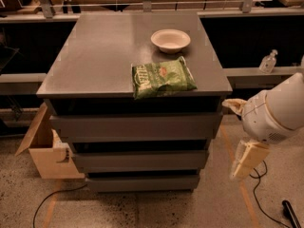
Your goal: Open middle drawer
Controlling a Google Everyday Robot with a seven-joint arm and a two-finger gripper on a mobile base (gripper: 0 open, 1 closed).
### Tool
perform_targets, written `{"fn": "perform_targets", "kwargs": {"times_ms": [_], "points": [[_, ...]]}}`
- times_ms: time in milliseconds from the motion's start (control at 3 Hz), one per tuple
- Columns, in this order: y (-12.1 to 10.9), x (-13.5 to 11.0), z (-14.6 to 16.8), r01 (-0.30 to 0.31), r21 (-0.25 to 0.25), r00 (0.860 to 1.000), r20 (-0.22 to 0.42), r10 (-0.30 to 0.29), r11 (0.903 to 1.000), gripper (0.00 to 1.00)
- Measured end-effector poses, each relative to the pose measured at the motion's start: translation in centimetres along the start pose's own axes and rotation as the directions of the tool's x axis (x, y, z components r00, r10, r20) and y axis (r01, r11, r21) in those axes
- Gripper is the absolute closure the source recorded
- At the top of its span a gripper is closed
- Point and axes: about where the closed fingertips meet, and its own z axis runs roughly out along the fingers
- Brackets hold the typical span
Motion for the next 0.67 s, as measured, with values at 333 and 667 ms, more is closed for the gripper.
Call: {"fn": "perform_targets", "kwargs": {"times_ms": [333, 667], "points": [[0.1, 1.5, 3.5, 0.032, -0.034, 0.999, 0.003, -0.032, 0.9989, 0.00], [0.3, 2.9, 7.3, 0.050, -0.067, 0.999, -0.002, -0.050, 0.9965, 0.00]]}}
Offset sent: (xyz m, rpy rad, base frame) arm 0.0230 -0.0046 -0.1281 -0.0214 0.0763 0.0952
